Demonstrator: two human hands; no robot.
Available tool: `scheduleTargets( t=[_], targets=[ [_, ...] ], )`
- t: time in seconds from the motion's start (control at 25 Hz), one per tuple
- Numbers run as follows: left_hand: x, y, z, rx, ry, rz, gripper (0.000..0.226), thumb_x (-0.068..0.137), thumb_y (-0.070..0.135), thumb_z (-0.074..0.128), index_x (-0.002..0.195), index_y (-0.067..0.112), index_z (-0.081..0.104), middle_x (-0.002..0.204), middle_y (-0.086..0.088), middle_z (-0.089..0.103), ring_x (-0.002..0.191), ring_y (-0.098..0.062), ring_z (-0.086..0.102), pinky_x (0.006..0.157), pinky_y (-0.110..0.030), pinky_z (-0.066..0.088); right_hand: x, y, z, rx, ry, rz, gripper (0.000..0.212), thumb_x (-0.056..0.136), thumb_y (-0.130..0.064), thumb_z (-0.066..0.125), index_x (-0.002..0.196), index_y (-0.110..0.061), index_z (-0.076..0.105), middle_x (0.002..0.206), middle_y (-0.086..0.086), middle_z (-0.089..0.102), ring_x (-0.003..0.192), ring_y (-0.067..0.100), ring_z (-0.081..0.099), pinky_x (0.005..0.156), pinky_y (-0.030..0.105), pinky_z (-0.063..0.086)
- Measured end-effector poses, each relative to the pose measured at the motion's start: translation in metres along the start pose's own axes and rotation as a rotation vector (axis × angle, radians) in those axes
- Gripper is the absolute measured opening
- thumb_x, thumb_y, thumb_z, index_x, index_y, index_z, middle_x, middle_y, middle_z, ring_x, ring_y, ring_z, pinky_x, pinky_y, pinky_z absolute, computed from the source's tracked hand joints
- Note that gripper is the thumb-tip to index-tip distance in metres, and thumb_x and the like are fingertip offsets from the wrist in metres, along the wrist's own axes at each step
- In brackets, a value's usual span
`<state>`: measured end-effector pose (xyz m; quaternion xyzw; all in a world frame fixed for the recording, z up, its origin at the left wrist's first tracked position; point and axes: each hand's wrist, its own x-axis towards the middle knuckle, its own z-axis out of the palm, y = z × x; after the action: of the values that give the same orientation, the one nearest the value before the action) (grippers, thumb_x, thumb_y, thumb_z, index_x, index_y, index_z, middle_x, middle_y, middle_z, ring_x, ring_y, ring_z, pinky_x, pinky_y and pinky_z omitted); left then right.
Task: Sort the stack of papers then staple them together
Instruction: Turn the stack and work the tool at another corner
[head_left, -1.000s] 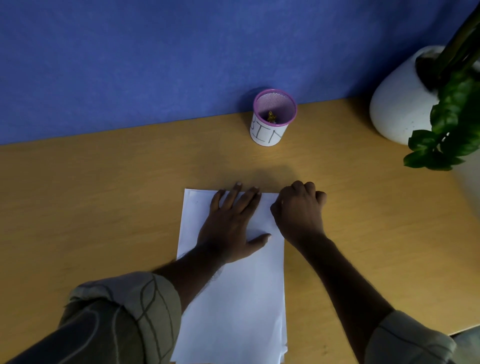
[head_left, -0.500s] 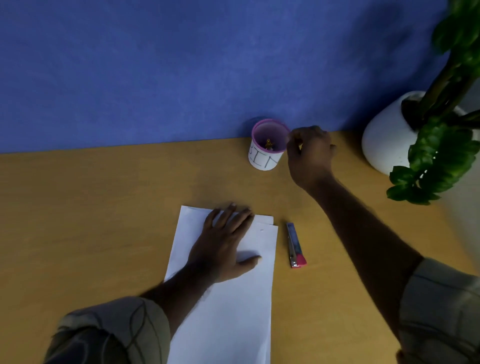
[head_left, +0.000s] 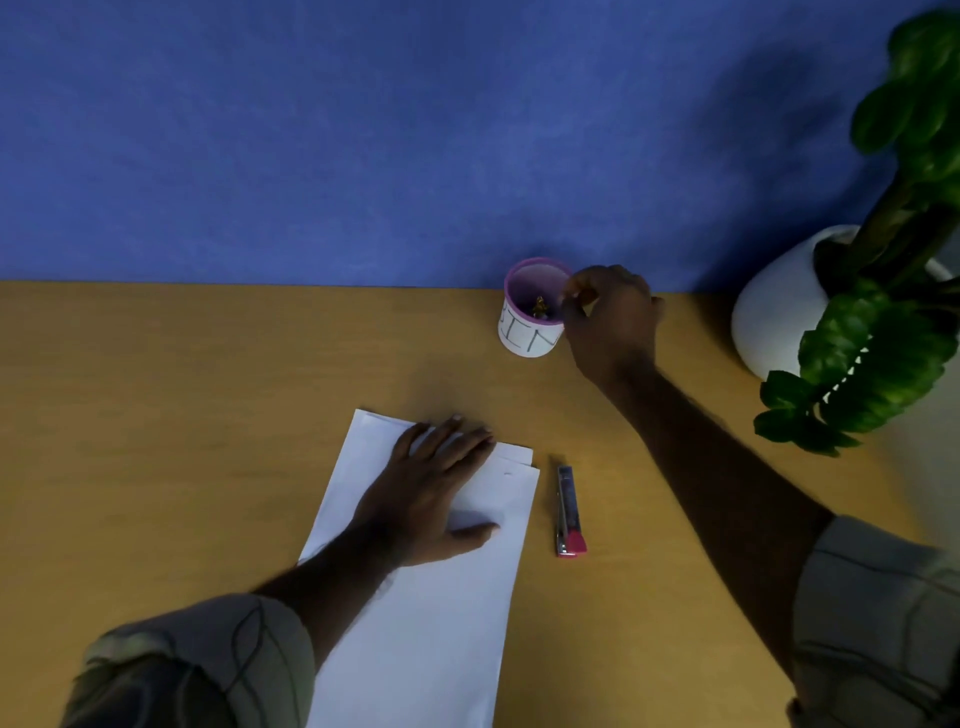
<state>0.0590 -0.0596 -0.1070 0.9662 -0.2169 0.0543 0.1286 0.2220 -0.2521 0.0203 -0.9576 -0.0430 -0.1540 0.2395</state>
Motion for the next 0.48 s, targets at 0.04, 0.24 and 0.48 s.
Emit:
scheduleTargets(
  t=[0.04,0.24,0.48],
  targets=[
    [0.0,0.001,0.0,0.001,0.014,-0.013,0.089,0.082,0.073,0.053,0.151,0.018,0.044,0.157,0.0,0.045,0.147,-0.026,0.039,0.119,-0.048,0.033,-0.01,0.0,-0.001,0.01,-0.001,-0.016,0.006,0.085,-0.015,0.066,0.09,-0.017,0.068,0.097,0.006,0.07,0.096,0.026,0.061,0.08,0.035,0.036],
    [-0.005,0.011,-0.008,0.115,0.121,-0.034,0.072,0.084,0.066,0.055,0.137,0.018,0.059,0.141,-0.003,0.061,0.131,-0.029,0.055,0.107,-0.05,0.042,-0.083,0.006,-0.012,0.138,-0.088,0.011,0.008,0.085,-0.012,0.067,0.092,-0.013,0.071,0.092,0.005,0.072,0.081,0.018,0.062,0.073,0.035,0.054],
    [-0.019,0.023,-0.042,0.136,0.195,-0.537,0.054,0.088,0.057,0.055,0.127,0.019,0.059,0.129,-0.005,0.062,0.117,-0.03,0.058,0.095,-0.047,0.04,-0.173,0.001,-0.019,0.188,-0.294,0.173,0.018,0.087,-0.003,0.057,0.095,-0.012,0.071,0.095,0.008,0.072,0.079,0.024,0.066,0.066,0.023,0.043]
  ],
)
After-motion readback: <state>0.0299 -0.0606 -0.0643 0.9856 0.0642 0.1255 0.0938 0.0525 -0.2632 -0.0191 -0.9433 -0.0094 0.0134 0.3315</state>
